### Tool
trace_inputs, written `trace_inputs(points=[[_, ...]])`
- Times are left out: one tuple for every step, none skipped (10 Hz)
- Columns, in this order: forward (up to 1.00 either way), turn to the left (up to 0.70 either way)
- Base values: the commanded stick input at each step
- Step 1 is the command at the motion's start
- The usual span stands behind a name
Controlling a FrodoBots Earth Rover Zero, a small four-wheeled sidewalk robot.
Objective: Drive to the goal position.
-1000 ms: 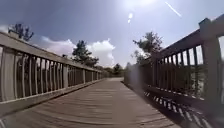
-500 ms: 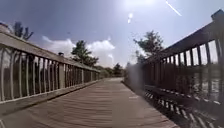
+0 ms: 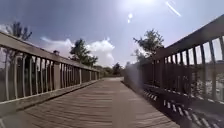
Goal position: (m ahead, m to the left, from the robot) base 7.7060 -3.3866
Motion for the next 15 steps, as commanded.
trace_inputs(points=[[0.45,0.02],[0.45,0.02],[0.45,0.02],[0.45,0.02],[0.45,0.02],[0.45,0.02],[0.45,0.02],[0.45,0.02],[0.45,0.02],[0.45,0.02],[0.45,0.02],[0.45,0.02],[0.45,0.02],[0.45,0.02],[0.45,0.02]])
